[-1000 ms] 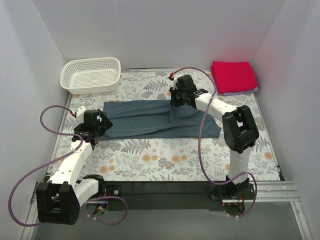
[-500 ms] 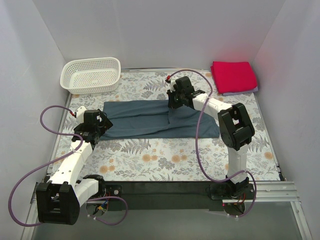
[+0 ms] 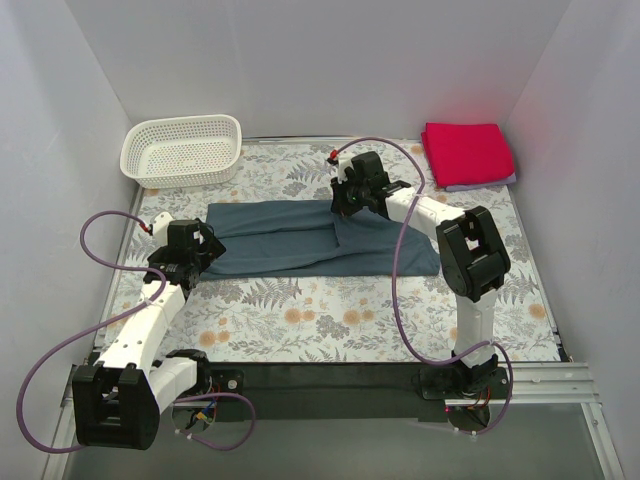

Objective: Fold and stack the t-shirts
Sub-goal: Fold the tshirt

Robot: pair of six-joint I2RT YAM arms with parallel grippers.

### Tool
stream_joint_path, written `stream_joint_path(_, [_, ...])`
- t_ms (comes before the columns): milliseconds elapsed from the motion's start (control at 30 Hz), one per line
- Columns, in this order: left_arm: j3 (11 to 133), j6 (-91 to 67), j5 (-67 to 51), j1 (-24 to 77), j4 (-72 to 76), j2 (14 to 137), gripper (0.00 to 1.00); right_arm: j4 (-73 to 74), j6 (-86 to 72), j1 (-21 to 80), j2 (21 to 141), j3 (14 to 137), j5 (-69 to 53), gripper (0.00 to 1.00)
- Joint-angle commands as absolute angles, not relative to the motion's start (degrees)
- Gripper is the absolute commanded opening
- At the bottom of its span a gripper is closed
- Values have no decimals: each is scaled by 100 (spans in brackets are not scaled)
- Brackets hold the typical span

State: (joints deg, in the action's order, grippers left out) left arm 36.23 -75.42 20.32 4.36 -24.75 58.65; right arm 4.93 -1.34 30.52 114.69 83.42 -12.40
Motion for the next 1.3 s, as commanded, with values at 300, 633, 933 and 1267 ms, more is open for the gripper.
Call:
stream_joint_path(300, [3630,-7567,1828,457,-2355,5897,98,632,-26,3155,10961,8209,-1582,37])
stream_joint_path(633, [4051,-8173,1635,457,-2540,6608,98,932,396,3805,10065,7208,-1406,52])
stream_joint_path(933, [4429,-8587,1679,439,-2672,7602,92,844,518,3955,9545,6408,-1196,52])
stream_joint_path(1267, [4605,-8561,1766,439,-2689,7831,91,870,1265,4570,9799,6600,-257,55])
